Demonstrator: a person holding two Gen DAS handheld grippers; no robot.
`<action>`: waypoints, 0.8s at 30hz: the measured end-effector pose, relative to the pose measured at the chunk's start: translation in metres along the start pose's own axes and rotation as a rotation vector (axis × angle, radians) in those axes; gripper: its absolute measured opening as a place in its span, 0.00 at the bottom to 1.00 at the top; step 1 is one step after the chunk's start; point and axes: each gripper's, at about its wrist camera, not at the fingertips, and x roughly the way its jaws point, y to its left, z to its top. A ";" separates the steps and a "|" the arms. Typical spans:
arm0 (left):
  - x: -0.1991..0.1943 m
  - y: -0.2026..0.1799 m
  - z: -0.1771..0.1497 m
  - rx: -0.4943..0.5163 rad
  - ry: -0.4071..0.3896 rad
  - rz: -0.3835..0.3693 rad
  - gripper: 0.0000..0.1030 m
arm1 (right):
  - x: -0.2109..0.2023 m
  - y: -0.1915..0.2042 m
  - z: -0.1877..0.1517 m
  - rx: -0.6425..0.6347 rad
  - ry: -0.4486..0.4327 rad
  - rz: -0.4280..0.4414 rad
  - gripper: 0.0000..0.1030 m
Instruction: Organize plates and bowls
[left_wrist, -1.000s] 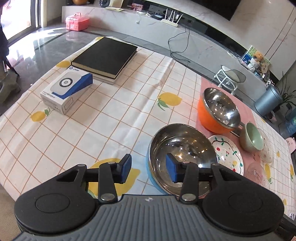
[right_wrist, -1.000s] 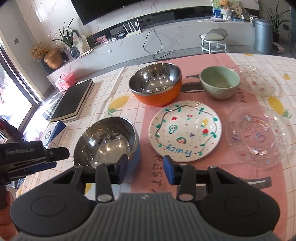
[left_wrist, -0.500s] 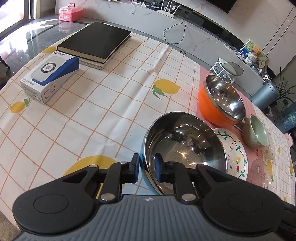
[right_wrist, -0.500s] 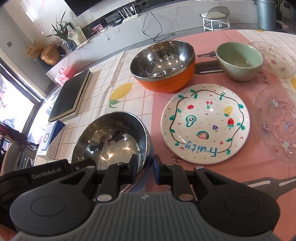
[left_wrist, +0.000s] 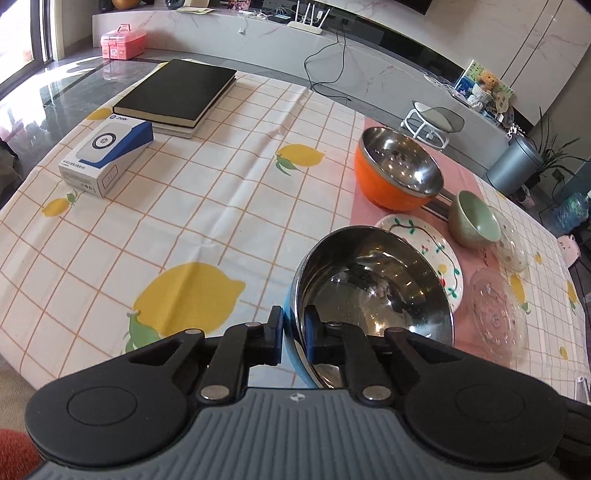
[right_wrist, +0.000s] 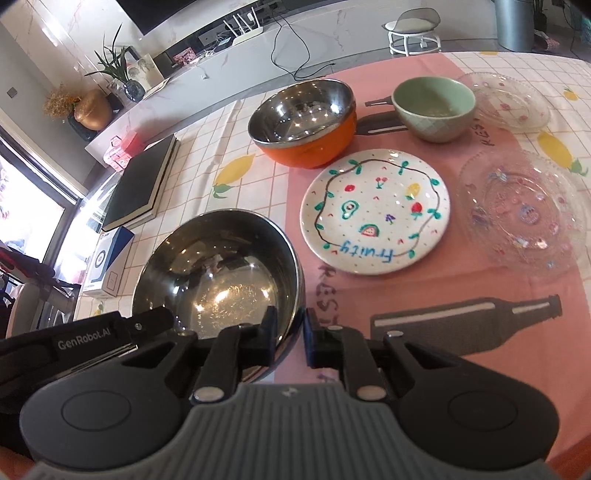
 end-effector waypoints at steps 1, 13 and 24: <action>-0.002 -0.002 -0.005 0.003 0.006 -0.003 0.12 | -0.005 -0.003 -0.005 0.002 0.001 -0.003 0.12; -0.013 -0.025 -0.055 0.041 0.055 -0.038 0.12 | -0.043 -0.050 -0.048 0.087 0.050 -0.013 0.11; -0.008 -0.012 -0.061 -0.010 0.072 -0.072 0.12 | -0.043 -0.060 -0.054 0.125 0.046 0.012 0.11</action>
